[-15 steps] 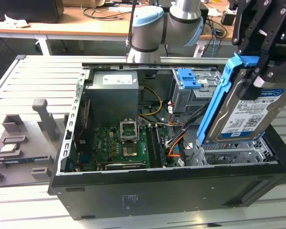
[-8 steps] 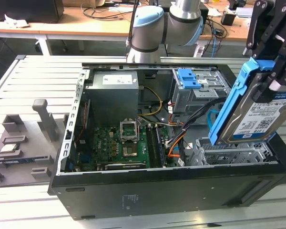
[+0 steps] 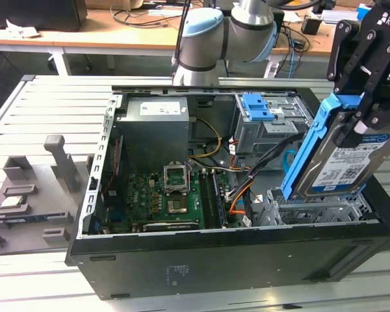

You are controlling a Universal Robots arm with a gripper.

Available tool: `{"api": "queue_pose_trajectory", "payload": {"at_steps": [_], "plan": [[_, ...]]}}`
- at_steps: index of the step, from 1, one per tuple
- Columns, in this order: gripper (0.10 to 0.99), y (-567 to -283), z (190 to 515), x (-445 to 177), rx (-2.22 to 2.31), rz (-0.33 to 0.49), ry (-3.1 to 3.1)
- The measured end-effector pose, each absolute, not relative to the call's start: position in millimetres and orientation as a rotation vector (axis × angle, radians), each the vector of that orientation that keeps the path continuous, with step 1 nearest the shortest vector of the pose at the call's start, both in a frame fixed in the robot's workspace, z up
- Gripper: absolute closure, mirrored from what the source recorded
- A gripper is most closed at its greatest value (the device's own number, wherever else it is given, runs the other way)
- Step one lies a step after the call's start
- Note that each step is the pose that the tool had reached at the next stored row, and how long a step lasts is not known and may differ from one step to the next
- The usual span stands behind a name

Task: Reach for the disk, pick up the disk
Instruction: 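Pick up the disk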

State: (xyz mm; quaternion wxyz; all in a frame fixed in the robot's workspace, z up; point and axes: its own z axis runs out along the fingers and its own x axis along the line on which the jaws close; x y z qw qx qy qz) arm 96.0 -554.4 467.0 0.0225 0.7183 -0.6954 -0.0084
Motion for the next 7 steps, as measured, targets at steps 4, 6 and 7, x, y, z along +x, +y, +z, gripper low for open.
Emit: {"api": "queue_pose_trajectory", "payload": {"at_steps": [4,6,7], "plan": [[0.722,-554.3,466.1,96.5,2.224,-0.025,-2.153],[0.722,-554.3,466.1,96.5,2.224,-0.025,-2.153],[0.722,-554.3,466.1,96.6,2.224,-0.025,-2.153]]}}
